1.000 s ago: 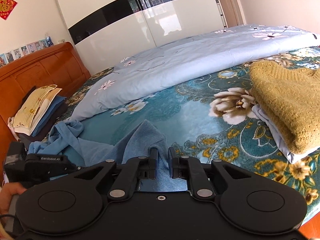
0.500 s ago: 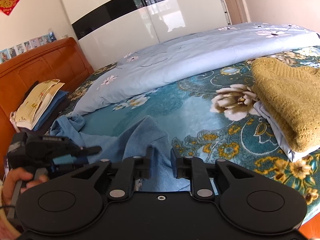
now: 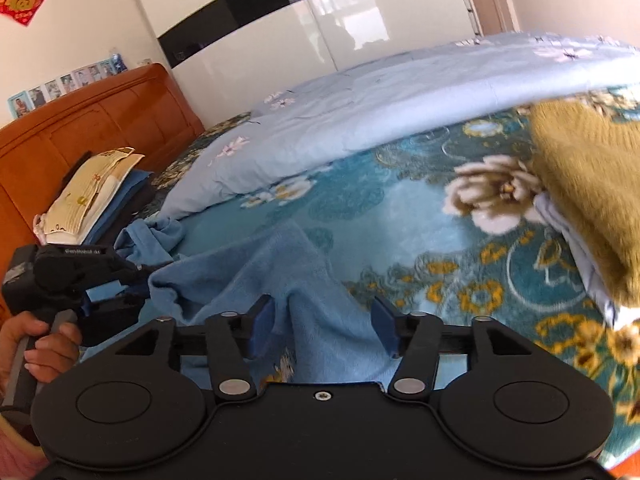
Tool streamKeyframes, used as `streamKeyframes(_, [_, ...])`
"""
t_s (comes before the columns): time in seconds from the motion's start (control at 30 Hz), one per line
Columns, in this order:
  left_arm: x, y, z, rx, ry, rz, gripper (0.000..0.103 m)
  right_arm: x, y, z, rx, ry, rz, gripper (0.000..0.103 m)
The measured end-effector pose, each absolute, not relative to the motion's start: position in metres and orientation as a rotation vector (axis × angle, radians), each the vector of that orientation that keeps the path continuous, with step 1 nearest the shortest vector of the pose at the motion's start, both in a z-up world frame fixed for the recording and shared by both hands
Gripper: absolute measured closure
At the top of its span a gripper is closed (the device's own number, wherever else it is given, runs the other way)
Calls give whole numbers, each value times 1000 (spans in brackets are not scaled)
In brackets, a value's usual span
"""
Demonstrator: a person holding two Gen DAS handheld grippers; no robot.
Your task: Fold clothes
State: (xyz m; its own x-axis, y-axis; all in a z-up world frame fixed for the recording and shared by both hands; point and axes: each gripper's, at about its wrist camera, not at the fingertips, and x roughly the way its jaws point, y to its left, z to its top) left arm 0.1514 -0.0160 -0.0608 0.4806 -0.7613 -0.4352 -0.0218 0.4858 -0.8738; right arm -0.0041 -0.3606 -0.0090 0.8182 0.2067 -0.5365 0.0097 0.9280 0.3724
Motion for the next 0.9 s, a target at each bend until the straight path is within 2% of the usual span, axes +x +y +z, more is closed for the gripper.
streamKeyframes(0.1, [153,-8,-64,-986,968,-527,97,-7,-368,0,346,573,130,40])
streamKeyframes(0.23, [156,0,-67,-994,962,-508,97,-10,-384,0,331,580,141,39])
streamKeyframes(0.9, [157,25,-86,-993,992,-474,97,72,-385,-46,320,824,487,43])
